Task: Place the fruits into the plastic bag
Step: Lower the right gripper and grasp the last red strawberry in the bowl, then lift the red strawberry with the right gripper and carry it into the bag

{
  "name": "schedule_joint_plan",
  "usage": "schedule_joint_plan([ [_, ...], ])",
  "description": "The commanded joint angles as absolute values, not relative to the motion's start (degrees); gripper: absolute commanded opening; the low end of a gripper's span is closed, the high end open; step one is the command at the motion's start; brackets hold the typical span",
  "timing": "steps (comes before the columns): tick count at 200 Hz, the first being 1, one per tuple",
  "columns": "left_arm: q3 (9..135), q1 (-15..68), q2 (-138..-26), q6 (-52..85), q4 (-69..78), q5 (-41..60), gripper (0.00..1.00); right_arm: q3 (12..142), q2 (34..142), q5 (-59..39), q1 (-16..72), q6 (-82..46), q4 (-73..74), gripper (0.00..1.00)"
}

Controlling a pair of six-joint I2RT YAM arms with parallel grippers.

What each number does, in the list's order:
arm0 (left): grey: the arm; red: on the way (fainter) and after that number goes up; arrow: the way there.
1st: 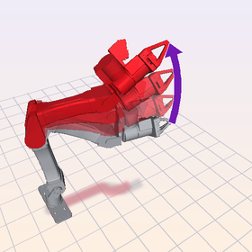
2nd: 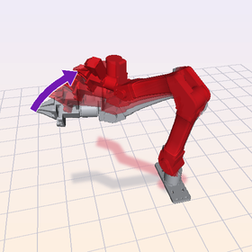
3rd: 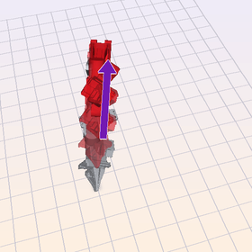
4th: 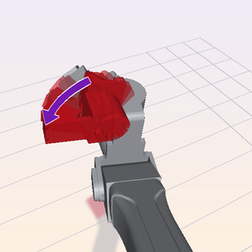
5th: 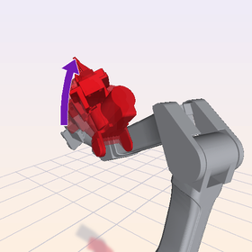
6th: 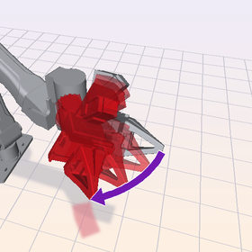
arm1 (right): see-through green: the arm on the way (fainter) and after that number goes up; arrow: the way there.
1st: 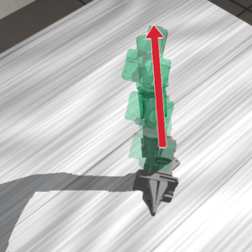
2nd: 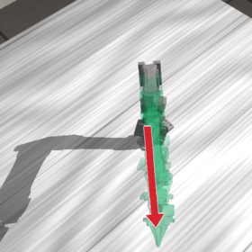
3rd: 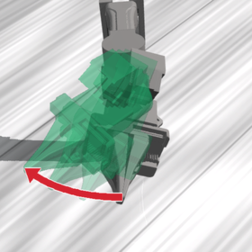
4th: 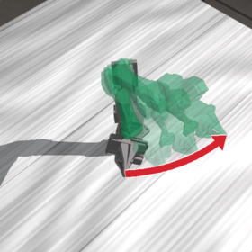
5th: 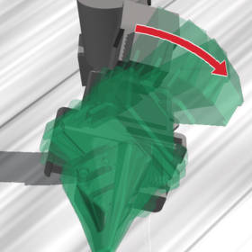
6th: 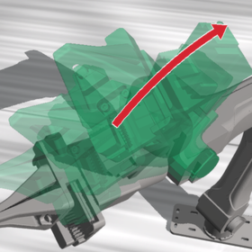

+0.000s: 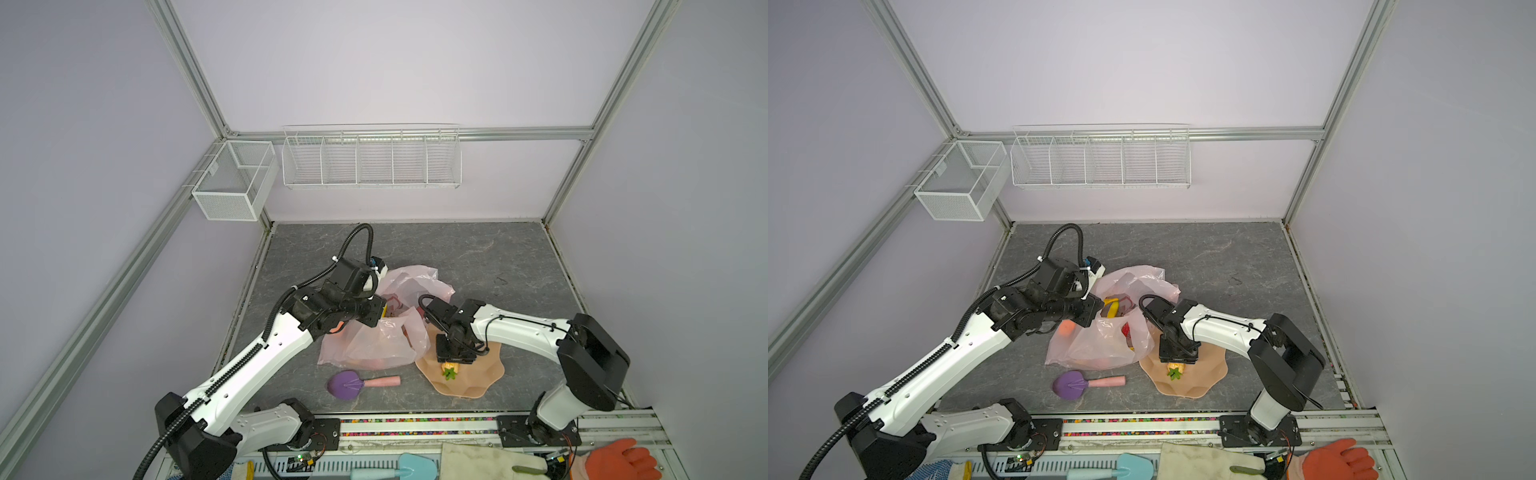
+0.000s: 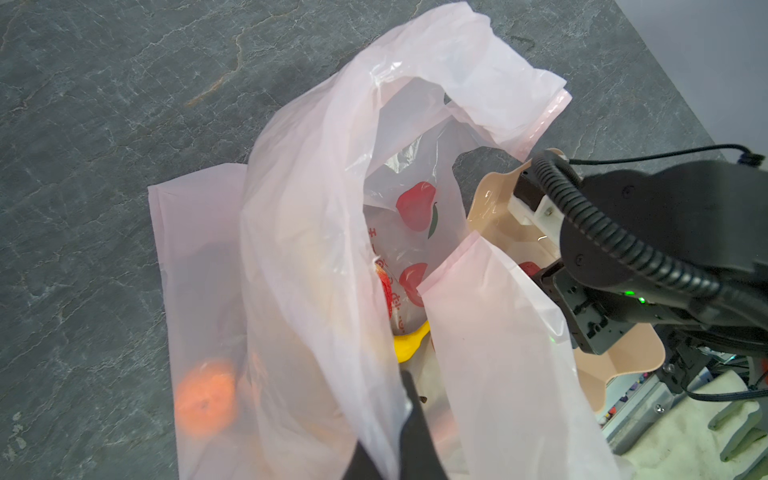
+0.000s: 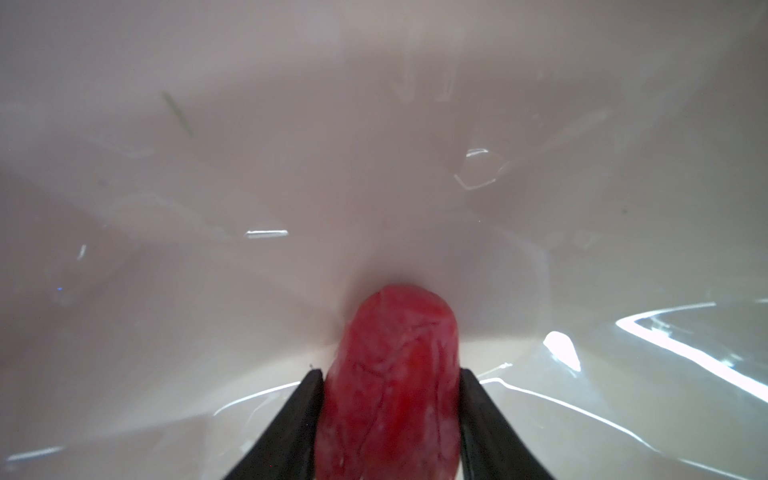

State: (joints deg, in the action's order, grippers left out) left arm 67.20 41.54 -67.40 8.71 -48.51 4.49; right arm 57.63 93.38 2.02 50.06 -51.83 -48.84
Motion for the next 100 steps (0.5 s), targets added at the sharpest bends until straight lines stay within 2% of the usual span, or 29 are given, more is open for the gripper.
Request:
schedule_joint_plan([
  [1,66.70,41.75,-66.44,8.42,-49.39,4.03,0.00,59.34,91.77,4.03,49.83,-51.53,-52.04,0.50],
  [42,66.59,41.75,-66.41,8.43,-49.30,4.13,0.00,64.59,87.22,9.23,49.85,-49.52,-57.50,0.45],
  [100,66.65,41.75,-66.71,8.44,-48.95,4.45,0.00,66.49,83.43,12.47,49.87,-42.49,-57.39,0.39],
])
